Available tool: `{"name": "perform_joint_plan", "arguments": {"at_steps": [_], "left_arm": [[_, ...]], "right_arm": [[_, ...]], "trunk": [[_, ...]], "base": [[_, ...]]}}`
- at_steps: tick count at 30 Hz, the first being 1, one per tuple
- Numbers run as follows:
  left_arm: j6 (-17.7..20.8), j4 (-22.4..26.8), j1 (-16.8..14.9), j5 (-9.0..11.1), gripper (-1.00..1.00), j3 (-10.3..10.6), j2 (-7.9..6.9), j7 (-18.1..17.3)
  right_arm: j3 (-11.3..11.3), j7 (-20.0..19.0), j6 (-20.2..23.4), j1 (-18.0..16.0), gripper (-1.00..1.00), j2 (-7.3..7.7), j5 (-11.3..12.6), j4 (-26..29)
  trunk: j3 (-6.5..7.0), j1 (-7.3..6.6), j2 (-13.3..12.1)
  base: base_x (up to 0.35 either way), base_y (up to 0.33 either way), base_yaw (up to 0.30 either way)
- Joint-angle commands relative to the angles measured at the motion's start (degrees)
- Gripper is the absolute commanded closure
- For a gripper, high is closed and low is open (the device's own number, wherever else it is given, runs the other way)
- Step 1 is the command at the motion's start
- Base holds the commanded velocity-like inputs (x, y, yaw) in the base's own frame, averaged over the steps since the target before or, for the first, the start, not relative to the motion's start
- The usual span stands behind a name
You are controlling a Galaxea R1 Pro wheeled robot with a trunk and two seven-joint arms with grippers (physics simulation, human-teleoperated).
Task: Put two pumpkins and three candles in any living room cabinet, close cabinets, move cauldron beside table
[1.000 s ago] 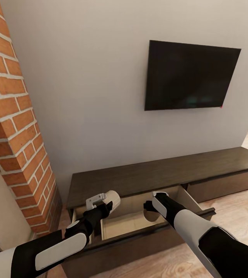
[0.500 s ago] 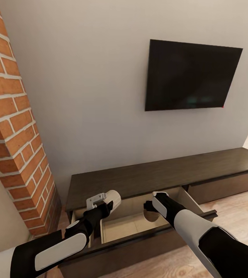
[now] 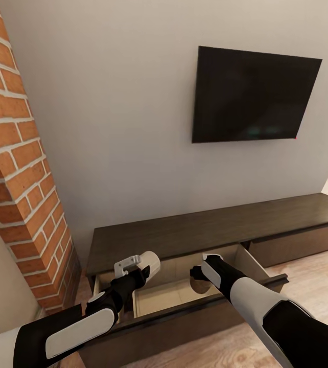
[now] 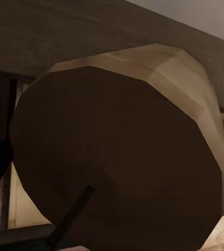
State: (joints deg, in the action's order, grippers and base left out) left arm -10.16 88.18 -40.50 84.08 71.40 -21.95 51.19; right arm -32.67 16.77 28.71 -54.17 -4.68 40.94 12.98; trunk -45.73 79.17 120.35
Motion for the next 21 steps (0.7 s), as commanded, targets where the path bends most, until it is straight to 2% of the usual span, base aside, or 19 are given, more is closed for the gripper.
{"name": "perform_joint_plan", "arguments": {"at_steps": [1,7,14,21], "left_arm": [[-0.6,0.1,-0.1,0.4,1.00,0.1,-0.03,0.0],[-0.6,0.1,-0.1,0.4,1.00,0.1,-0.15,0.0],[-0.5,0.0,-0.1,0.4,1.00,0.2,-0.49,0.0],[-0.4,0.1,-0.1,0.4,1.00,0.2,-0.48,0.0]], "right_arm": [[-0.5,0.4,0.2,0.0,1.00,0.02,0.5,0.1],[-0.5,0.4,0.2,0.0,1.00,0.02,0.5,0.1],[-0.5,0.5,0.2,-0.1,1.00,0.04,0.5,0.1],[-0.5,0.6,0.4,-0.1,1.00,0.10,0.5,0.0]], "trunk": [[-0.06,0.00,0.0],[-0.06,0.00,0.0],[-0.06,0.00,0.0],[-0.06,0.00,0.0]], "base": [[0.000,0.000,0.000],[0.000,0.000,0.000],[0.169,0.000,0.000],[0.024,0.000,0.000]]}}
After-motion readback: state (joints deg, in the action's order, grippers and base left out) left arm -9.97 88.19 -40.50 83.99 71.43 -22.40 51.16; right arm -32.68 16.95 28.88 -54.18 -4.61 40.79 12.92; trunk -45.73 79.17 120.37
